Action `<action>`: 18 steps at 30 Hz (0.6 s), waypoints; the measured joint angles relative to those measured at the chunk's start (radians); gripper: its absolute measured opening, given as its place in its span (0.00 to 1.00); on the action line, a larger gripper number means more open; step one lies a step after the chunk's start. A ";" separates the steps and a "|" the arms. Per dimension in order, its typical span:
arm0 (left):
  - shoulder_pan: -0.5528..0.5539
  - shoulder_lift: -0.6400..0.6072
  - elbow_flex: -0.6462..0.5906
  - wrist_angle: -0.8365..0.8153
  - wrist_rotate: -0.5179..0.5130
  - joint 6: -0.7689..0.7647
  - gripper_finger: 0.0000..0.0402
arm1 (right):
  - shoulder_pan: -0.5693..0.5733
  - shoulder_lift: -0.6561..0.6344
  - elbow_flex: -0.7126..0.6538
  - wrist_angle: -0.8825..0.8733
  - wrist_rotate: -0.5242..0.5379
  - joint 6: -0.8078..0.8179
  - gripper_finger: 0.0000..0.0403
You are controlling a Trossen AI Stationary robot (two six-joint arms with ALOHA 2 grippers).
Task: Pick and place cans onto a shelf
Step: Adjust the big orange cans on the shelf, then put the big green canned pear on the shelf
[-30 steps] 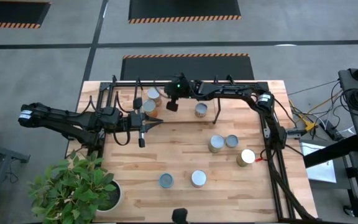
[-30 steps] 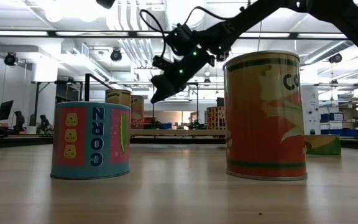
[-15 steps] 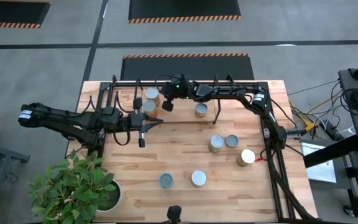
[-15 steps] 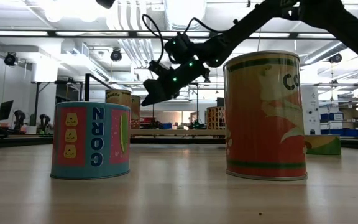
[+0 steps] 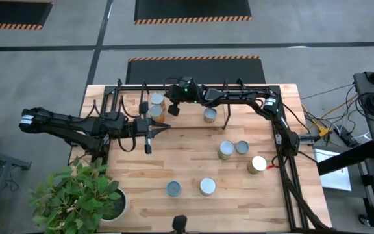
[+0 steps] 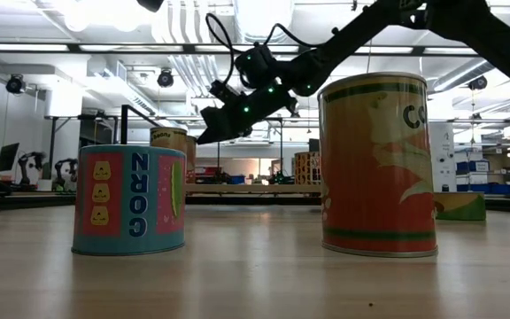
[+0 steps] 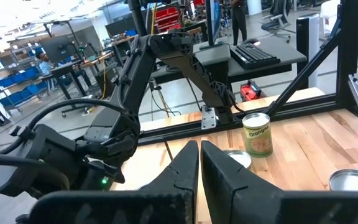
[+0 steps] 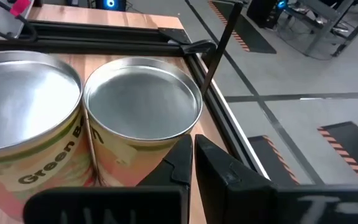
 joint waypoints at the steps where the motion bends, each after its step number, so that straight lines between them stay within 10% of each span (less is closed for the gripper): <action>1: 0.000 0.000 0.000 0.000 0.000 0.000 0.00 | 0.000 0.001 0.000 0.003 0.000 0.000 0.02; 18: 0.000 0.000 0.000 -0.001 0.000 0.000 0.00 | 0.018 -0.075 0.000 -0.121 0.010 -0.004 0.02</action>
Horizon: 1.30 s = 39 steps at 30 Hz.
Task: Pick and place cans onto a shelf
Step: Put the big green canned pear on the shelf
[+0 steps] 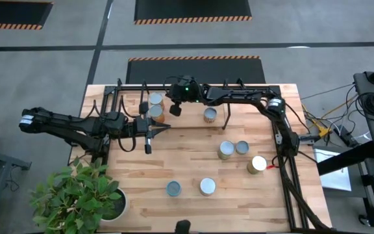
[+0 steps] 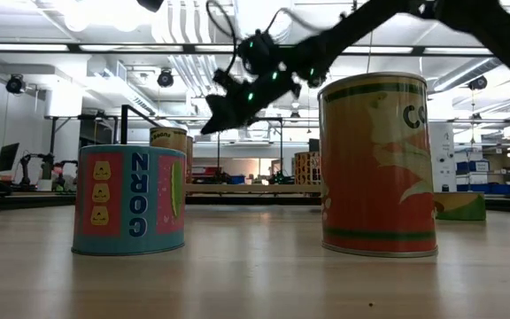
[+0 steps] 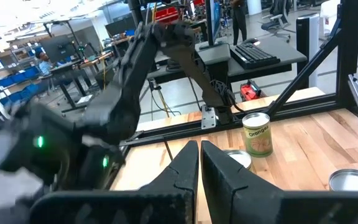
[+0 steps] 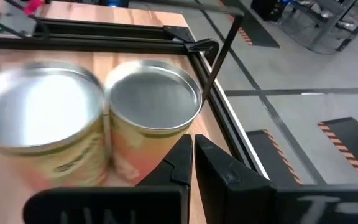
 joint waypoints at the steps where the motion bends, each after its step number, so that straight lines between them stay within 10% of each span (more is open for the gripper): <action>1: 0.000 0.000 0.000 0.000 0.000 0.000 0.00 | 0.006 -0.021 0.000 -0.028 0.002 0.000 0.02; 19: 0.000 0.002 0.000 0.000 0.000 -0.017 0.00 | 0.358 -0.492 -0.179 -0.517 0.130 0.177 0.02; 31: 0.000 0.004 0.000 -0.001 0.000 -0.026 0.00 | 0.494 -0.576 -0.337 -0.924 0.132 0.620 0.02; 39: 0.000 0.004 0.000 -0.001 0.000 -0.026 0.00 | 0.525 -0.659 -0.470 -1.054 0.195 0.643 0.02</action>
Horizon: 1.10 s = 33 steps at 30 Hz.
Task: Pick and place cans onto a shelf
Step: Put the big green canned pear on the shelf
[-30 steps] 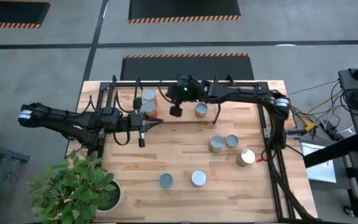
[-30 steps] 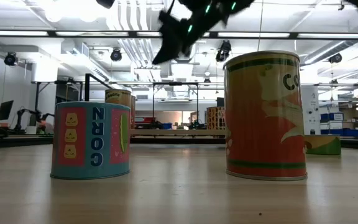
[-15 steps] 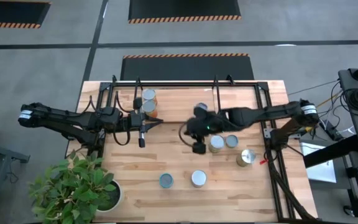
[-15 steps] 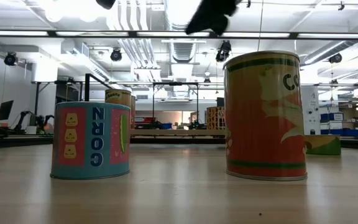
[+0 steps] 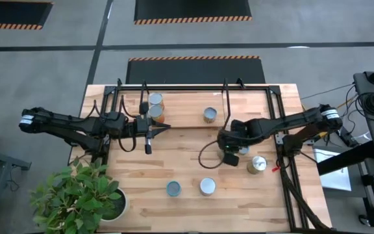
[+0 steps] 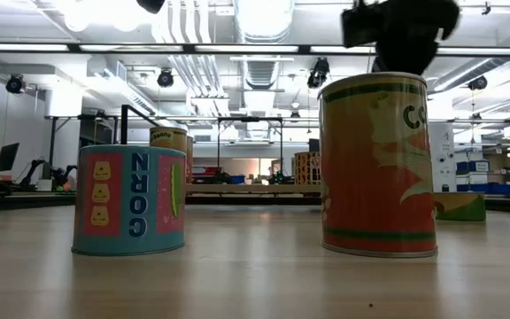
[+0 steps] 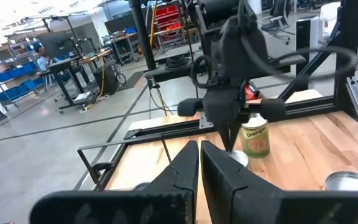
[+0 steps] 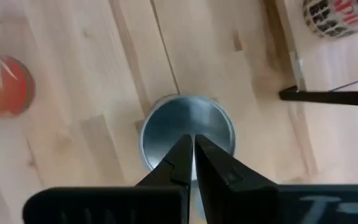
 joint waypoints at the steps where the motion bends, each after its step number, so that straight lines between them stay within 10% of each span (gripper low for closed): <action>1: 0.000 0.000 0.000 -0.002 0.000 -0.001 0.00 | 0.010 -0.025 -0.025 0.024 0.017 -0.006 0.02; 14: 0.000 0.000 0.000 -0.008 0.000 -0.004 0.00 | 0.053 -0.325 -0.341 0.317 0.068 0.015 0.10; 33: 0.000 0.000 0.000 -0.006 0.000 -0.018 0.00 | 0.053 -0.246 -0.357 0.342 0.067 -0.130 0.92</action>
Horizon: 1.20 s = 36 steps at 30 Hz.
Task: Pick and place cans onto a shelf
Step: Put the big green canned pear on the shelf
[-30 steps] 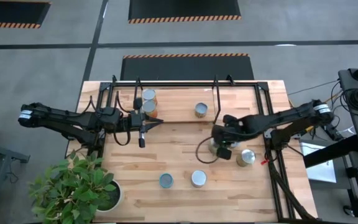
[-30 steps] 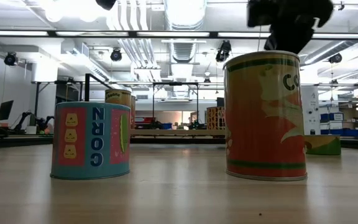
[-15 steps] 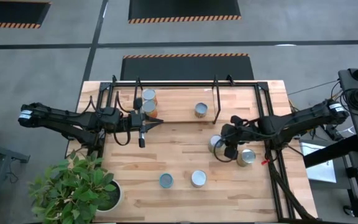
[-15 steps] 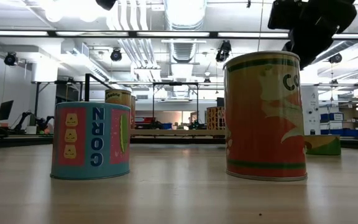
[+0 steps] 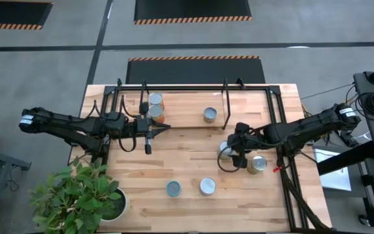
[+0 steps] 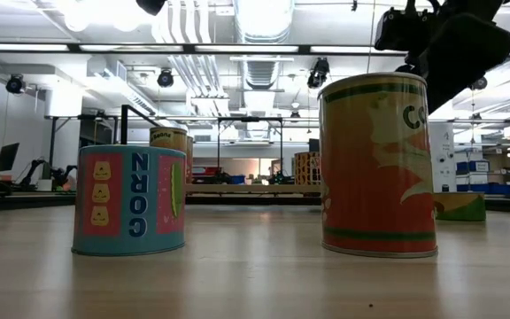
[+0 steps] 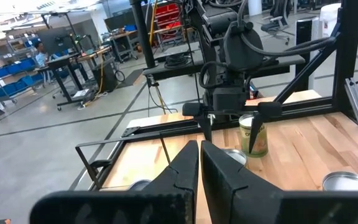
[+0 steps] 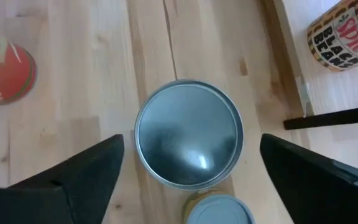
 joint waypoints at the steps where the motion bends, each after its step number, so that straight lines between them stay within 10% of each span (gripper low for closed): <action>1: 0.000 0.000 0.000 0.000 0.000 0.000 0.00 | 0.000 0.000 0.000 -0.001 0.000 -0.004 0.92; 20: 0.000 0.000 0.000 0.000 0.000 -0.011 0.00 | 0.000 0.129 -0.009 0.004 -0.009 0.046 0.93; 36: 0.000 0.000 0.000 0.001 0.000 -0.011 0.00 | 0.000 0.155 0.040 0.077 -0.037 0.161 0.67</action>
